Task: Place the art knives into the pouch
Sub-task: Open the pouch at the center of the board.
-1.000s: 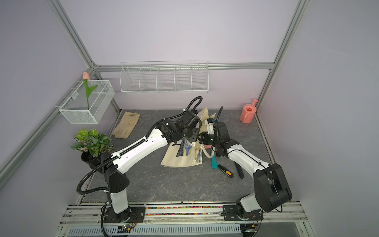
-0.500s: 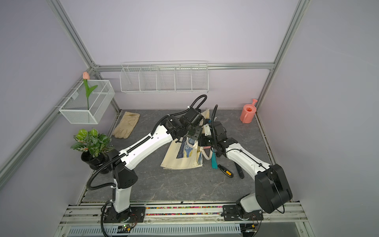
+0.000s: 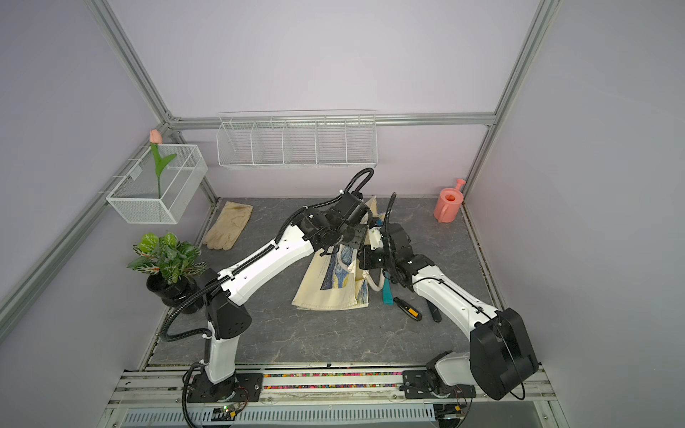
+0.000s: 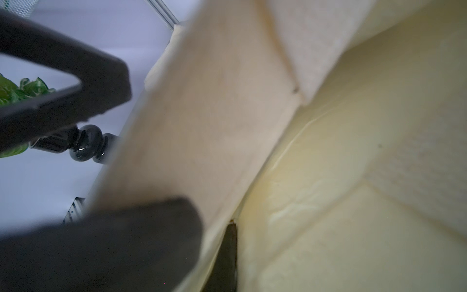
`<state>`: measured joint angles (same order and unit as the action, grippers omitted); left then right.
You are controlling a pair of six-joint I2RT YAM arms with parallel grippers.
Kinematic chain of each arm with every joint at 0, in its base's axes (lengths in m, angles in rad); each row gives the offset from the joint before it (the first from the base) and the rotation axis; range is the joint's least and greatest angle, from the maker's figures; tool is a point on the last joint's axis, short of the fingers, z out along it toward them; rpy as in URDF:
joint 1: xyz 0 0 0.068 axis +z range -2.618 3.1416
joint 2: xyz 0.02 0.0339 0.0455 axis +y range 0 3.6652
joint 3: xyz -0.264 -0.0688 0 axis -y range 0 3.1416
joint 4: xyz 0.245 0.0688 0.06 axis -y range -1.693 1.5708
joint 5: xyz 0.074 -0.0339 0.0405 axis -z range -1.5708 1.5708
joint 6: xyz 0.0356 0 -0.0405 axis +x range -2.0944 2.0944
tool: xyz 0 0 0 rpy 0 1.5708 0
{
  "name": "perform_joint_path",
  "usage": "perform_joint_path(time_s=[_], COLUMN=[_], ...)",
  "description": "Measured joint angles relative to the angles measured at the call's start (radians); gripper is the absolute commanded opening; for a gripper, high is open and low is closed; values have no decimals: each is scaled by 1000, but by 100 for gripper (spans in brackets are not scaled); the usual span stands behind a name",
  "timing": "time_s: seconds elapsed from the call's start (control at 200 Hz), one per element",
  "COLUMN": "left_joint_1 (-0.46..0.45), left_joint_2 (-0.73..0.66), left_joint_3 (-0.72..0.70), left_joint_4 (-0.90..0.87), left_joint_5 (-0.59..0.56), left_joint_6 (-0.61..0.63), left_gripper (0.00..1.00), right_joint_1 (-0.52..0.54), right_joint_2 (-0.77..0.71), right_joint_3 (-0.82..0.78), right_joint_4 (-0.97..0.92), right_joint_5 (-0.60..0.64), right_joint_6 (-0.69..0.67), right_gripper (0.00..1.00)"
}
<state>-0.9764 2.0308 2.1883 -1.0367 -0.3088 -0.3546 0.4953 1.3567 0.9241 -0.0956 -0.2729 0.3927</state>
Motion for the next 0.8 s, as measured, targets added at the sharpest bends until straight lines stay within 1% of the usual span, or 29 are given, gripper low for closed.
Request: perform_joint_path(time_s=[0.14, 0.285, 0.315, 0.37, 0.44, 0.485, 0.635, 0.8], left_joint_1=[1, 3, 3, 3, 4, 4, 2, 0], left_joint_2=[31, 35, 35, 35, 35, 33, 19, -13], left_joint_3=[51, 22, 5, -31, -64, -83, -135, -154], left_joint_4=[-32, -26, -21, -16, -4, 4, 32, 15], left_joint_5=[38, 70, 79, 84, 93, 95, 92, 43], left_joint_6=[-4, -16, -14, -14, -19, -27, -26, -25], left_gripper=[63, 50, 46, 34, 15, 0, 0, 0], right_joint_1=[-6, -3, -1, 2, 2, 2, 2, -6], right_joint_2=[-21, -45, -53, -71, -80, -82, -85, -116], right_joint_3=[-16, -26, -26, -28, -29, -30, -31, -27], right_joint_4=[12, 3, 4, 0, -9, -13, -29, -71], right_joint_5=[8, 14, 14, 18, 23, 23, 32, 61], right_joint_6=[3, 2, 2, 1, 1, 2, 3, -5], right_gripper=[7, 7, 7, 7, 7, 7, 7, 7])
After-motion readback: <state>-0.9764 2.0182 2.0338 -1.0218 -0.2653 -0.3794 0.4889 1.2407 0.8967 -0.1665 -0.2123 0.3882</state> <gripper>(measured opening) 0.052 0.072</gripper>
